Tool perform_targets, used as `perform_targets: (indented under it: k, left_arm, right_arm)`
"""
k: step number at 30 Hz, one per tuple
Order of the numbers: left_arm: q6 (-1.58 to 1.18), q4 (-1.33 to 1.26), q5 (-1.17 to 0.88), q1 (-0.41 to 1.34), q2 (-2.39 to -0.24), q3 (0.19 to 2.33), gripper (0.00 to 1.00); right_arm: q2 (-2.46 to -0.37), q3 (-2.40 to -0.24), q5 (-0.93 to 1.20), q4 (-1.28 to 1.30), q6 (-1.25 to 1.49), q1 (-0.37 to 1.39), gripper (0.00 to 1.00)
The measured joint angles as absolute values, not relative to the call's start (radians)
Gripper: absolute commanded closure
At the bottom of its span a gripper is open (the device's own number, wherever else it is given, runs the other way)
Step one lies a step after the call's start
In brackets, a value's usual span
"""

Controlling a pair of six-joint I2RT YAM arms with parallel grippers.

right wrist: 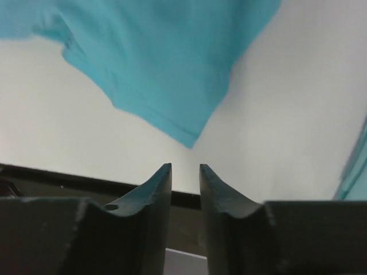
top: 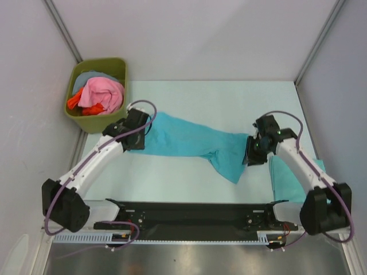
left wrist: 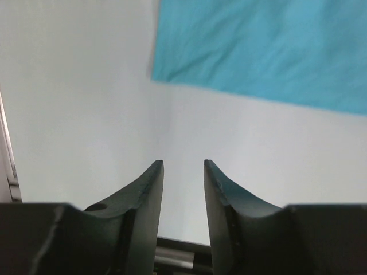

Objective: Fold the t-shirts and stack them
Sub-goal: Flatten the tshirt out

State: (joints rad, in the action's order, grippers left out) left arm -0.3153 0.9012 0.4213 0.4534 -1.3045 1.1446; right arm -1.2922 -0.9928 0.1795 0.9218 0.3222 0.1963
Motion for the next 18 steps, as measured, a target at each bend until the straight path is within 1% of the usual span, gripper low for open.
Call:
perform_targets:
  k: [1, 2, 4, 6, 8, 11, 14, 18]
  left_arm:
    - [-0.320, 0.886, 0.403, 0.429, -1.279, 1.092, 0.64]
    - [-0.329, 0.874, 0.377, 0.389, -1.262, 1.034, 0.63]
    - [-0.343, 0.835, 0.315, 0.279, -1.261, 0.946, 0.59]
    - [-0.353, 0.796, 0.281, 0.190, -1.288, 0.902, 0.59]
    - [-0.358, 0.749, 0.257, 0.130, -1.343, 0.896, 0.59]
    - [-0.358, 0.665, 0.224, 0.085, -1.463, 0.918, 0.58]
    - [-0.361, 0.609, 0.190, 0.065, -1.563, 0.955, 0.56]
    - [-0.371, 0.567, 0.178, 0.056, -1.618, 0.996, 0.53]
  right_arm:
    - [-1.251, -0.947, 0.188, 0.922, 0.334, 0.208, 0.76]
    - [-1.201, -0.889, 0.201, 0.920, 0.346, 0.222, 0.77]
    - [-1.146, -0.828, 0.226, 0.923, 0.374, 0.242, 0.78]
    - [-1.119, -0.794, 0.255, 0.915, 0.403, 0.259, 0.78]
    - [-1.113, -0.780, 0.280, 0.902, 0.430, 0.276, 0.78]
    - [-1.114, -0.779, 0.303, 0.873, 0.455, 0.288, 0.78]
    - [-1.117, -0.779, 0.308, 0.856, 0.468, 0.289, 0.78]
    - [-1.116, -0.779, 0.305, 0.854, 0.476, 0.289, 0.78]
